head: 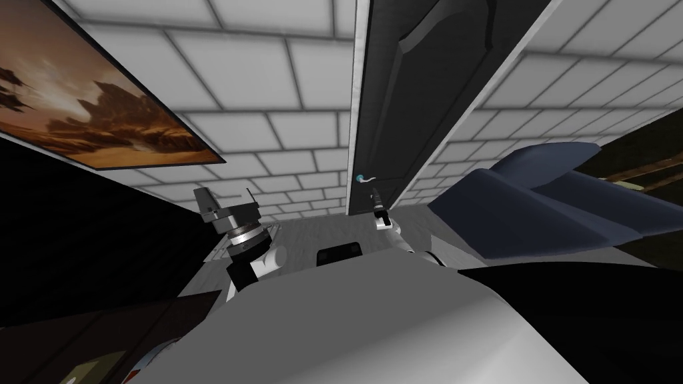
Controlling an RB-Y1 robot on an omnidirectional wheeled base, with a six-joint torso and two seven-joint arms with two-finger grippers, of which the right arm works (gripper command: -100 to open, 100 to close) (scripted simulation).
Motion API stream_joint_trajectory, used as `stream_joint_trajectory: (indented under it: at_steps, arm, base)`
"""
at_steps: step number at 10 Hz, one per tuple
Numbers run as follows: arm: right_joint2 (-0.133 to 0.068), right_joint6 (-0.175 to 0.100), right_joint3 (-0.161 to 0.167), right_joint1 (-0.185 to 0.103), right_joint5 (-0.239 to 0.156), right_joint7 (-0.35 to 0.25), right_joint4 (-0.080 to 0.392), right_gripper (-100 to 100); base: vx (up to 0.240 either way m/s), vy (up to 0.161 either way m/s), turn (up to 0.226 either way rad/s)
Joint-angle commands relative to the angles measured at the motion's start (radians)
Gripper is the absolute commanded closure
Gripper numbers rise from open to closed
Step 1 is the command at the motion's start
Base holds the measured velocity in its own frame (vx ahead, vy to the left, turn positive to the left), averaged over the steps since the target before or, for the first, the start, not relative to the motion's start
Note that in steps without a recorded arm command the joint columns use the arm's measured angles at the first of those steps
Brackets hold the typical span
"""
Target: Pull the door open
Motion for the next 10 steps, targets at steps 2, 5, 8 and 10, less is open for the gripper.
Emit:
stream_joint_trajectory:
  at_steps: [2,5,8,10]
  arm:
    - [-0.008,-0.016,-0.005,-0.037,-0.007,0.002,0.079,-100]
    - [-0.017,-0.03,-0.011,-0.071,-0.016,0.001,0.163,-100]
    - [-0.03,-0.048,-0.018,-0.116,-0.026,0.0,0.262,-100]
    - [-0.033,-0.053,-0.02,-0.128,-0.03,0.0,0.292,-100]
  base:
    - [0.042,-0.044,0.074]
    - [0.054,-0.055,0.111]
    - [0.04,-0.053,0.114]
    - [0.029,-0.036,0.04]
